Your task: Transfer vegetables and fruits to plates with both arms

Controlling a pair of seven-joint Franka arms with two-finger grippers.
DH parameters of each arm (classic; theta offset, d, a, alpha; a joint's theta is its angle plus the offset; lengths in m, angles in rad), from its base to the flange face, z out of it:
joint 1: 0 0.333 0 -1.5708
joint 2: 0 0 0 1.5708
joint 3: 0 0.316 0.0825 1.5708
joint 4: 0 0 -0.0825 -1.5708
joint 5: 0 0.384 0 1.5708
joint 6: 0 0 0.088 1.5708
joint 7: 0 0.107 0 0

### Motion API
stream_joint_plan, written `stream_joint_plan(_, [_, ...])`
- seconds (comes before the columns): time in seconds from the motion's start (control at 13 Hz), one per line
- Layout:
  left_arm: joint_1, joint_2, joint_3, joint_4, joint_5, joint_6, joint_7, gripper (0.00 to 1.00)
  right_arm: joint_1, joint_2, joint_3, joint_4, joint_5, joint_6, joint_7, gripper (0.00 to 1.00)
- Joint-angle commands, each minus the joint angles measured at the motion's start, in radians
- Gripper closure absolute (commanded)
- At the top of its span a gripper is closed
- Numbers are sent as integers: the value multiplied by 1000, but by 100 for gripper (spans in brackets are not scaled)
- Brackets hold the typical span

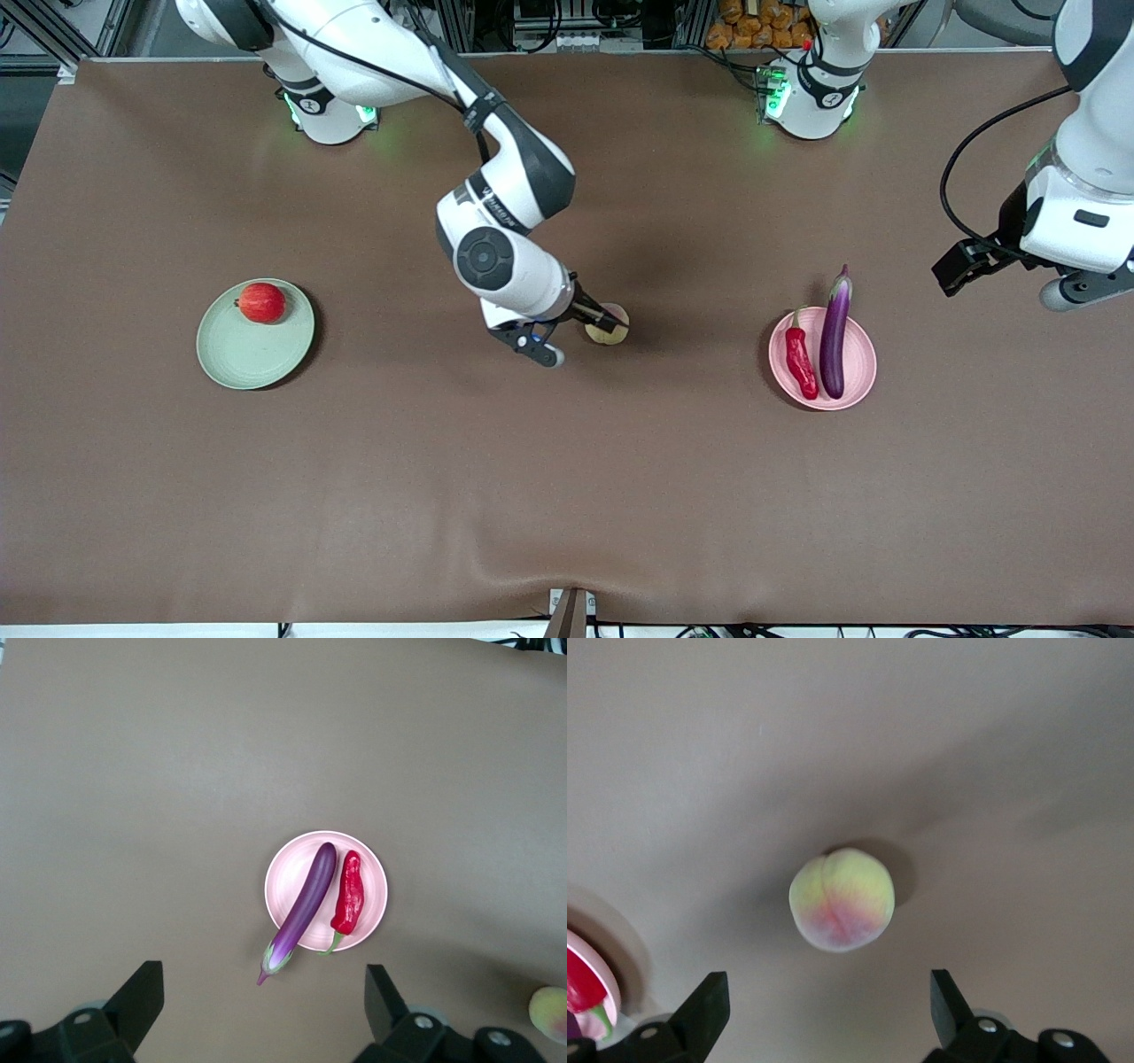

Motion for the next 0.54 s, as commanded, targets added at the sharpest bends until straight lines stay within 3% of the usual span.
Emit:
stream_joint_plan(0.0, [-101, -83, 194, -26, -105, -14, 129, 0, 57, 77, -24, 53, -38, 37, 15, 0])
stream_joint_plan(0.15, [-265, -123, 397, -57, -135, -39, 200, 0, 65, 114, -25, 66, -86, 82, 16, 0])
stream_joint_plan(0.23, [-294, -147, 439, -86, -144, -39, 220, 0, 71, 126, -25, 67, -86, 96, 15, 0])
stream_joint_plan(0.46, [-323, -189, 471, -125, -162, -47, 249, 0, 73, 139, -26, 73, -92, 106, 15, 0])
